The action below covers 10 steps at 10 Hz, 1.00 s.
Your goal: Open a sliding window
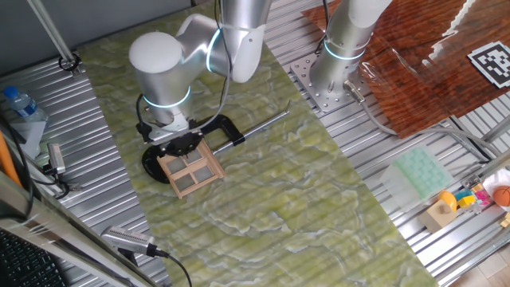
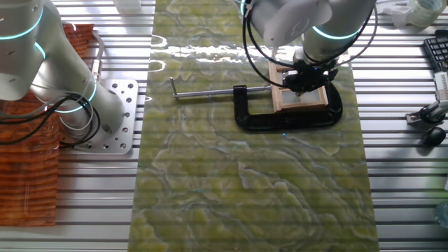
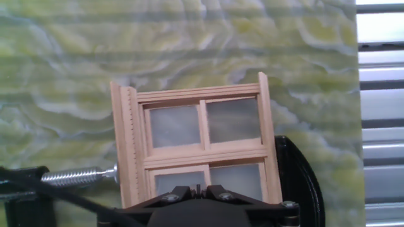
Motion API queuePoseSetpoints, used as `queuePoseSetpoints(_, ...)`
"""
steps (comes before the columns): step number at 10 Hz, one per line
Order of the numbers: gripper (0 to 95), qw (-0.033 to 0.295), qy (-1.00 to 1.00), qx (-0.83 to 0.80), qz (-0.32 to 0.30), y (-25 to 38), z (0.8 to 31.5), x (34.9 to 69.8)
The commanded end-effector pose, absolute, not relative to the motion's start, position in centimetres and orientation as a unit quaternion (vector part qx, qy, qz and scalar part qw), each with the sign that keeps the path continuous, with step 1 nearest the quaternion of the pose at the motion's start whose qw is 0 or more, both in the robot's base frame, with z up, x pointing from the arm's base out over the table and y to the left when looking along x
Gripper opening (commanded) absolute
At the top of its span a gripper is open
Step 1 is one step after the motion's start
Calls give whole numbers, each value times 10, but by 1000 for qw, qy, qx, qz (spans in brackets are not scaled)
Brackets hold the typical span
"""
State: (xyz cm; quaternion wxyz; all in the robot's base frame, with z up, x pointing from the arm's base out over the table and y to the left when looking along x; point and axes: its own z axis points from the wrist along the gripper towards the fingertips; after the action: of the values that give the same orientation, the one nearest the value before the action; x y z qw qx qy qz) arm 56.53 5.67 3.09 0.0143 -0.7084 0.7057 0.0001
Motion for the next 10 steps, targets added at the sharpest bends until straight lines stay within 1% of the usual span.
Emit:
queuePoseSetpoints(1, 0, 9, 700, -714, 5, 57, 31, 565)
queuePoseSetpoints(3, 0, 8, 698, -716, 5, 57, 31, 565)
queuePoseSetpoints(6, 0, -10, 693, -721, 9, 57, 31, 565)
queuePoseSetpoints(10, 0, -20, 685, -728, 11, 57, 31, 567)
